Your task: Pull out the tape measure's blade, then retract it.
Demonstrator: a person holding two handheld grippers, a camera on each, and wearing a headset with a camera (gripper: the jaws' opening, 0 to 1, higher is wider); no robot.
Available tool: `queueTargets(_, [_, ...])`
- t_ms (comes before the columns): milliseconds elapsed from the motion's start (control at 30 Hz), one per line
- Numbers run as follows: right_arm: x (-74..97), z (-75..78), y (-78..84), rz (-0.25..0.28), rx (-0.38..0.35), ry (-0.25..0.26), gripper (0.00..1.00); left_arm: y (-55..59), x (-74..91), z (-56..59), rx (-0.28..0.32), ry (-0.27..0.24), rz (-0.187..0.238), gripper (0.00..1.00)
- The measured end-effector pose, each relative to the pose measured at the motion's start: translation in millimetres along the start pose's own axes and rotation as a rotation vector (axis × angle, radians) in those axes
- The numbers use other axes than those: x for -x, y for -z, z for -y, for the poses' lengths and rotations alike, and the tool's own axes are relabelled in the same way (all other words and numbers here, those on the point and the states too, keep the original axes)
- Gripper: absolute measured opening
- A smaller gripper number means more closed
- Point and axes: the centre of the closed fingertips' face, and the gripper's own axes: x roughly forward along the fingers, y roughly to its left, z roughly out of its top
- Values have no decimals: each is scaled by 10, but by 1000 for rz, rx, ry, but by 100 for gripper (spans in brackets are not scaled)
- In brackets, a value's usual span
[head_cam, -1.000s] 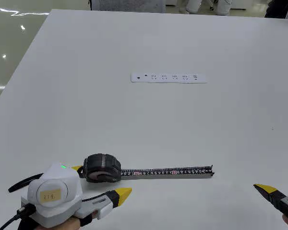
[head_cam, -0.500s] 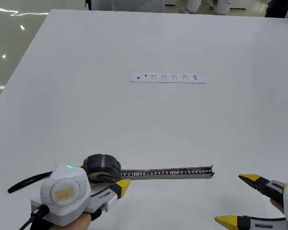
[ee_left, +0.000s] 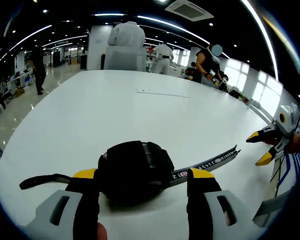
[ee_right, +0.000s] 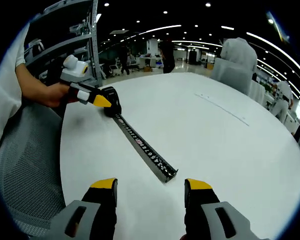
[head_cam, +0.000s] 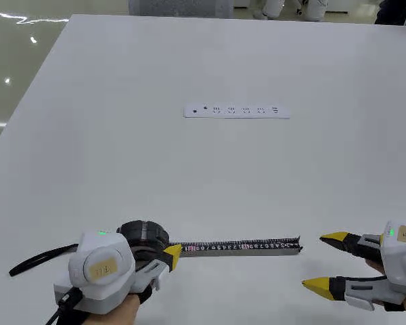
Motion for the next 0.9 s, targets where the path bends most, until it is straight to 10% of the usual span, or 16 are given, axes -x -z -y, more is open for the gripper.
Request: queueTargets(900, [-368,151,-90,-84,164,-160,35,15,-121,-126,89,-106,-4,63])
